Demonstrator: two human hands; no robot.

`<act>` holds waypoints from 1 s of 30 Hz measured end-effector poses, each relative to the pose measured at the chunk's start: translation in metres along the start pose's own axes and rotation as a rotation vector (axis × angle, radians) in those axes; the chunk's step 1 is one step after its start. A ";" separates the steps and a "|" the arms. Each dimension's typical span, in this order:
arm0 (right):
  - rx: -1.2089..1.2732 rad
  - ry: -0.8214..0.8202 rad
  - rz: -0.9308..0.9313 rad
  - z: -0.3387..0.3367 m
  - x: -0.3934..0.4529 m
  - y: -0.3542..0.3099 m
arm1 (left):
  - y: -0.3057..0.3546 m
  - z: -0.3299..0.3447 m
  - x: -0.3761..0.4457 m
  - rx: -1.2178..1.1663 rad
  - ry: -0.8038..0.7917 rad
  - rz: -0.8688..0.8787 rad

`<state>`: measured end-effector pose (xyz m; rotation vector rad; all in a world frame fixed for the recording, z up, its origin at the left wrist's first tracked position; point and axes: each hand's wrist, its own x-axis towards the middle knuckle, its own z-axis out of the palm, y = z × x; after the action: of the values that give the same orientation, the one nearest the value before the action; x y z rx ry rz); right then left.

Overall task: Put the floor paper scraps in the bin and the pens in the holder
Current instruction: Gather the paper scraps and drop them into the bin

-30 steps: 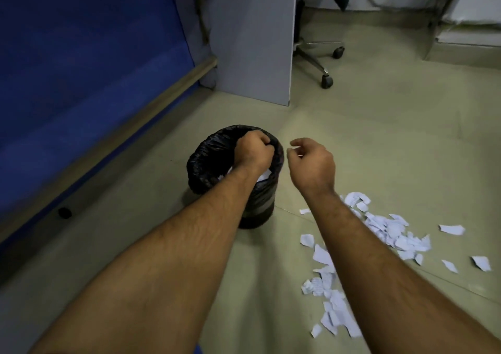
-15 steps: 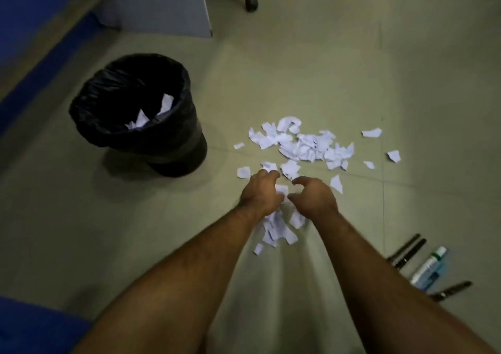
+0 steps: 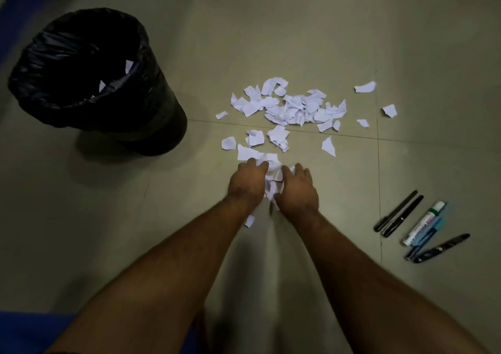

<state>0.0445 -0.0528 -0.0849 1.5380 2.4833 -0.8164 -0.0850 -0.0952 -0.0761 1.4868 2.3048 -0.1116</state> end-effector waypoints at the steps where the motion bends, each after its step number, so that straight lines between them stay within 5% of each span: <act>1: 0.043 0.016 -0.033 0.002 0.004 -0.001 | 0.000 -0.001 0.004 -0.007 0.031 0.025; 6: 0.189 0.096 -0.061 -0.004 0.016 0.004 | -0.008 -0.010 0.022 0.007 0.172 -0.002; 13: -0.005 -0.007 -0.143 0.014 0.036 0.010 | -0.004 -0.016 0.037 0.124 -0.283 0.064; 21: 0.068 0.114 -0.113 -0.003 0.010 0.021 | -0.004 -0.003 0.001 0.228 0.018 0.095; 26: -0.110 0.077 -0.131 -0.005 0.002 0.014 | -0.004 -0.001 -0.002 0.222 -0.296 0.047; 30: -0.078 0.065 -0.123 -0.001 0.000 0.006 | 0.011 -0.005 -0.009 0.123 -0.266 0.042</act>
<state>0.0502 -0.0503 -0.0864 1.4207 2.6447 -0.6870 -0.0735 -0.0971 -0.0661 1.4785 2.0846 -0.4201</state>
